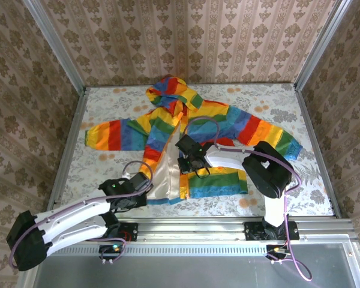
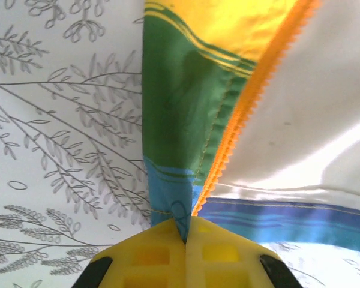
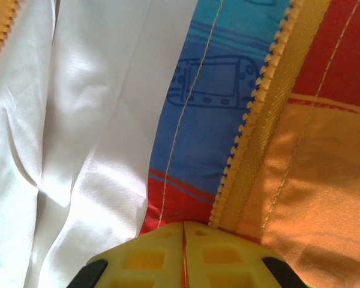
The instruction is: Zip up the jacket
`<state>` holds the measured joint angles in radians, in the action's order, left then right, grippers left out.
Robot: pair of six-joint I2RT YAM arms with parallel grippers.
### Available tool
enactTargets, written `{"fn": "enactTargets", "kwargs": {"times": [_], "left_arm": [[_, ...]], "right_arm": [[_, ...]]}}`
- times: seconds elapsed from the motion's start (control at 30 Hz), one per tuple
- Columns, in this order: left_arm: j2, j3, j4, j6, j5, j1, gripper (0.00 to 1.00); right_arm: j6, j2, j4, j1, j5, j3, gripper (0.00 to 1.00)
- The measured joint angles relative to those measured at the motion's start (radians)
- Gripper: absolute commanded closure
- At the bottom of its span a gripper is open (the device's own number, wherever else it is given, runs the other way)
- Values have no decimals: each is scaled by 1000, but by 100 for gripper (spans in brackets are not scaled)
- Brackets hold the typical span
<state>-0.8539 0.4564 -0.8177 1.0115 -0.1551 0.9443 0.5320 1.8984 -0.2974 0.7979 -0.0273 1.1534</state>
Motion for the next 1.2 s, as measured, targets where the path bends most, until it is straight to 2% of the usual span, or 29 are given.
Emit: {"fn": "enactTargets", "kwargs": {"times": [0.17,0.3,0.37,0.43,0.5,0.8,0.9,0.97,1.07,1.2], "left_arm": [[55,75,6,-27,40,-5,100],[58,90,85,-29,96,-5,100],[44,90,138,-29,127,-5,100],[30,90,199,-28,157,-5,100],[25,89,248,-25,179,-6,100],[100,1,354,39,264,-66,100],[120,-45,306,66,264,-76,65],[126,-53,245,74,256,-76,54],[137,-40,145,56,217,-76,49],[138,67,-6,16,121,-68,48]], "right_arm": [[0,0,0,-5,-8,0,92],[10,-10,-3,-21,-34,0,91],[26,-35,-5,-34,-50,-6,83],[44,-82,-6,-44,-72,-18,67],[55,-131,-6,-52,-91,-20,61],[168,-291,62,-44,-189,-76,60],[203,-285,74,-18,-197,-96,63],[217,-266,84,3,-201,-96,66],[235,-227,92,32,-210,-96,71],[235,-193,92,58,-209,-96,77]]}}
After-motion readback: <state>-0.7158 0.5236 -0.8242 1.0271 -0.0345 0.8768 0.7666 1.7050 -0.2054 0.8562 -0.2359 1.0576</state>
